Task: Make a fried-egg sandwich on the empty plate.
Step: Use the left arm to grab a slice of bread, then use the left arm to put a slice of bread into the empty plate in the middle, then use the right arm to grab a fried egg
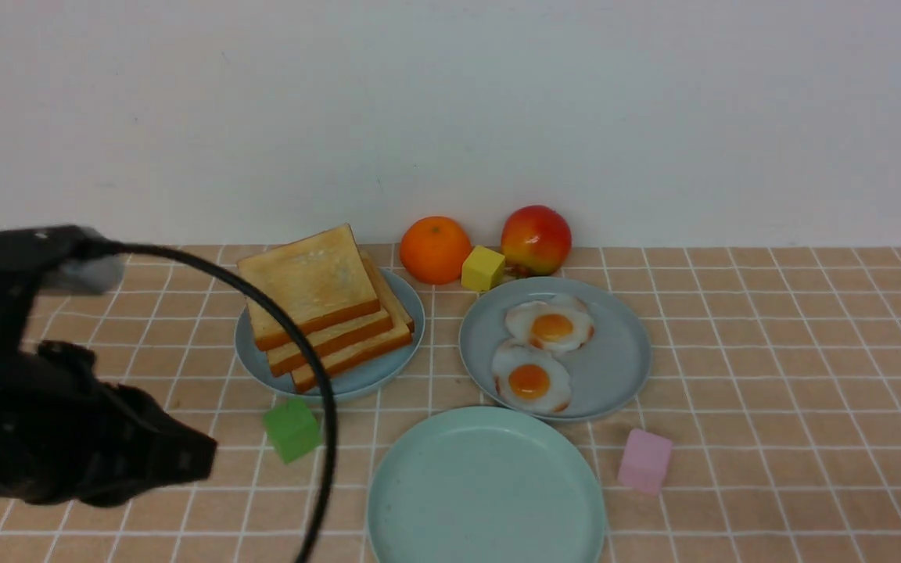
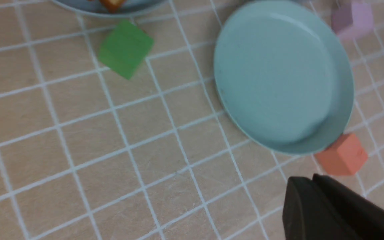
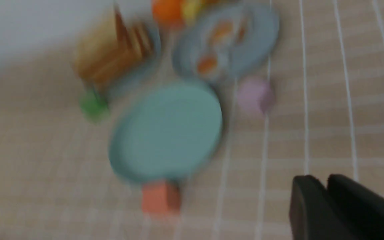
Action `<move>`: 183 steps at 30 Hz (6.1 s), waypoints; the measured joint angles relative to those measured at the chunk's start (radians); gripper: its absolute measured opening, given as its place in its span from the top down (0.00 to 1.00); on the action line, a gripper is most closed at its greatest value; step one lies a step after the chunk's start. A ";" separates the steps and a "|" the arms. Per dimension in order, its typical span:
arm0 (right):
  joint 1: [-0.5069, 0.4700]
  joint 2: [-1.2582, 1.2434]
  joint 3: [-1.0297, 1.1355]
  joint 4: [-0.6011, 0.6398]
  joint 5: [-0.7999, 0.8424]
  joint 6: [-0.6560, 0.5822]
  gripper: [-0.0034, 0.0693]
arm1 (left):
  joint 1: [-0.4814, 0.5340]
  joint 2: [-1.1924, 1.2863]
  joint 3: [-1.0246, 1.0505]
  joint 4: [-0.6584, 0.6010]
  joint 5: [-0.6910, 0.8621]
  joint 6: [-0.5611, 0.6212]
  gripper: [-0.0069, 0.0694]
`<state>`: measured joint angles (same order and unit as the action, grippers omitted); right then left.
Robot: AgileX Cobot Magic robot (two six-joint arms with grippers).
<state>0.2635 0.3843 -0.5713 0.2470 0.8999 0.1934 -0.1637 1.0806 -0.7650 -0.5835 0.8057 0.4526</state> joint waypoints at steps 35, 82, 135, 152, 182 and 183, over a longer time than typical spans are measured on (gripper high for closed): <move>0.027 0.345 -0.342 0.235 0.128 -0.635 0.95 | -0.124 0.872 -0.783 0.554 -0.081 0.218 0.33; 0.027 0.345 -0.342 0.226 0.120 -0.662 0.91 | -0.705 0.689 -0.562 0.702 0.050 -0.267 0.92; 0.027 0.739 -0.371 0.207 -0.004 -0.557 0.72 | -0.691 -0.154 -0.064 0.865 -0.298 -0.889 0.93; 0.018 1.168 -0.654 0.221 -0.023 -0.508 0.61 | -0.691 -0.281 0.088 1.215 -0.391 -1.339 0.93; -0.102 1.833 -1.081 0.521 -0.142 -0.332 0.46 | -0.691 -0.280 0.090 1.225 -0.483 -1.346 0.93; -0.102 1.841 -1.081 0.541 -0.150 -0.346 0.46 | -0.691 -0.280 0.090 1.225 -0.483 -1.346 0.93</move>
<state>0.1615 2.2253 -1.6528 0.7884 0.7504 -0.1522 -0.8543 0.8005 -0.6749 0.6416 0.3231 -0.8932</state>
